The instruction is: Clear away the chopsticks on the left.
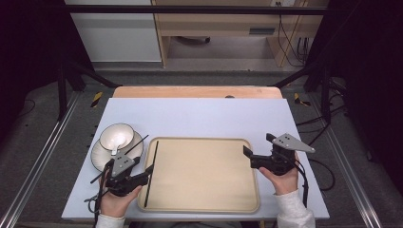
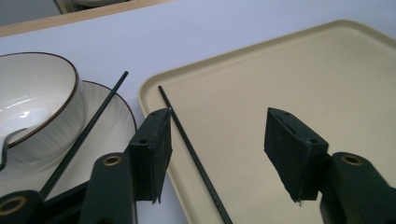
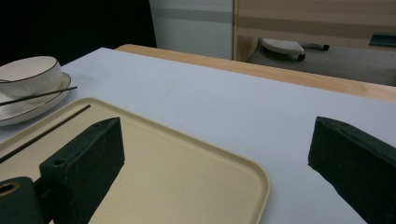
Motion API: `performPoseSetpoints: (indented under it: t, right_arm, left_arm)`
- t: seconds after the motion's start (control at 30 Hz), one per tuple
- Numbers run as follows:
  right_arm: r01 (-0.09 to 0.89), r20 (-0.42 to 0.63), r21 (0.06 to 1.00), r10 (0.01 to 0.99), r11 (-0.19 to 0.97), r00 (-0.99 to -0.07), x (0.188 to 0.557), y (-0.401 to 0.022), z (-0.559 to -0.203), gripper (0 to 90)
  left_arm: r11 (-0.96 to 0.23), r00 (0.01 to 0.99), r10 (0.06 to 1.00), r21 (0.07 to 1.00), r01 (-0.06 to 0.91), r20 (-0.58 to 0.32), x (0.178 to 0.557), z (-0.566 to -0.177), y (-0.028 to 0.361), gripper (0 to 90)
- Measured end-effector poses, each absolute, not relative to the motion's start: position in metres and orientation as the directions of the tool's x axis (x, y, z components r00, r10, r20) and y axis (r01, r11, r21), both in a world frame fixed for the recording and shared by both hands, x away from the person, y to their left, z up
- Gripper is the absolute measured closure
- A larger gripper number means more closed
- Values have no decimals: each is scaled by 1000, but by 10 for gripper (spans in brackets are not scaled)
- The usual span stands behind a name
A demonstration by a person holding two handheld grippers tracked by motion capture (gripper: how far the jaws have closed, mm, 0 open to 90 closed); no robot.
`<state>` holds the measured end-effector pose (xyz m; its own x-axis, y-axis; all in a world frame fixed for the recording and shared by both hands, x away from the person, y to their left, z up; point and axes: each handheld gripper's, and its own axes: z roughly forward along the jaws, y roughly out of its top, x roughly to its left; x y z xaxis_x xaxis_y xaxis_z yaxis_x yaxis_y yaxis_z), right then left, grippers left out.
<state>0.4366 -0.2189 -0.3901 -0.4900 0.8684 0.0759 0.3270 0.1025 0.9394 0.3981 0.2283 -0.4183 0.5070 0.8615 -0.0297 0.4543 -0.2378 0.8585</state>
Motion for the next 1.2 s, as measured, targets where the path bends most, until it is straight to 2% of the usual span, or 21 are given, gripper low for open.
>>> performPoseSetpoints:
  t: [0.2, 0.57, 0.87, 1.2]
  right_arm:
    - [329, 77, 939, 869, 102, -488, 437, -220, -391, 37]
    - [335, 73, 936, 866, 112, -494, 438, -219, -394, 37]
    - [334, 78, 937, 866, 106, -494, 437, -220, -393, 37]
    - [339, 78, 935, 865, 109, -495, 438, -220, -394, 38]
  left_arm:
    - [-267, 566, 824, 868, 420, -20, 398, -419, 246, 297]
    - [-305, 555, 831, 851, 428, 19, 397, -424, 288, 218]
    - [-313, 500, 865, 822, 475, 41, 403, -429, 311, 251]
    - [-317, 460, 886, 796, 516, 54, 420, -440, 325, 379]
